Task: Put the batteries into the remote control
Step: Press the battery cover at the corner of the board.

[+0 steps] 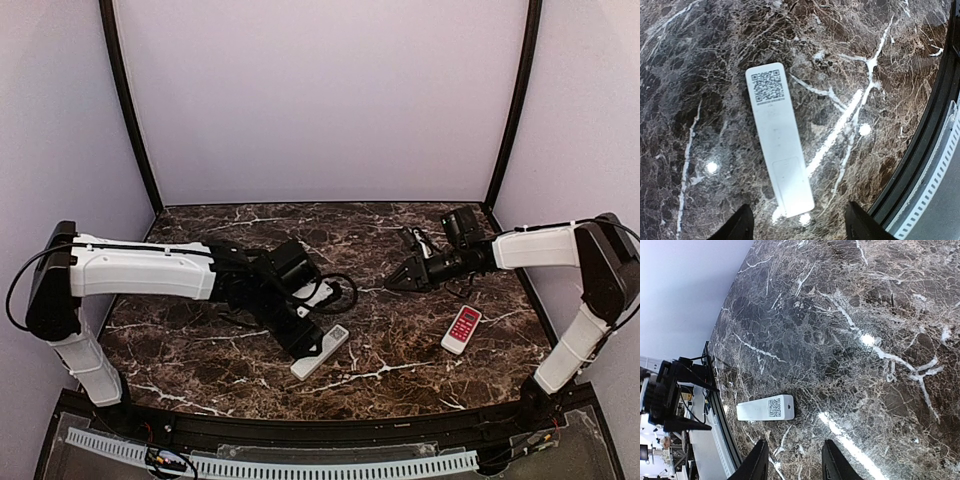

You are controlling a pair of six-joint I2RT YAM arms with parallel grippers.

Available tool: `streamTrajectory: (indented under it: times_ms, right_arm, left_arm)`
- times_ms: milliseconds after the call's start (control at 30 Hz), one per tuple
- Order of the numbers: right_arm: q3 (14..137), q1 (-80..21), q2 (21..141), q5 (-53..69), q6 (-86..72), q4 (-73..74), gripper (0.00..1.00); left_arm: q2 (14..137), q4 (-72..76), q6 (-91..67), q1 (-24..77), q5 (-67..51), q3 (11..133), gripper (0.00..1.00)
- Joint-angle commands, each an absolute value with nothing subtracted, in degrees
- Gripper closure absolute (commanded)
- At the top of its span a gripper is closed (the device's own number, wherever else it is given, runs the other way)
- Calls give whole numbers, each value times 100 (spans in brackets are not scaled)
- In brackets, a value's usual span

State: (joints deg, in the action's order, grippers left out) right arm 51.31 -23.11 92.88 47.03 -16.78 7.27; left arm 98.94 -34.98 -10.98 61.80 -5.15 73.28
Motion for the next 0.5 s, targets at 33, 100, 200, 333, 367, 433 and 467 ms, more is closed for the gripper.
streamTrajectory:
  times_ms: [33,100,200,333,367,433,467]
  right_arm:
    - [5349,-2610,9498,4970,-1659,567,66]
    - [5429,-2816,9607,4983,-1689,564,67]
    - [5527,-3075,9781,4916,-1732,541,68]
    - [5606,-3279,10029,4831,-1749,527,68]
    - [5638,-3310,10106,4826,-1745,525,68]
    - [5702,-3362,10232,4825,-1749,534,68]
    - [5738,-3388,10292,4832,-1739,546,67]
  left_arm:
    - [9513,-3322,-1320,5866,-941,6644,47]
    - [9476,-3210,-1386,5795,-1089,6458,52]
    - [9479,-3016,-1468,5727,-1240,6270,57]
    - [9551,-2910,-1503,5687,-1346,6129,63]
    - [9561,-2901,-1499,5678,-1358,6119,65]
    - [9580,-2843,-1503,5671,-1407,6087,67]
    - [9602,-2814,-1503,5654,-1415,6084,69]
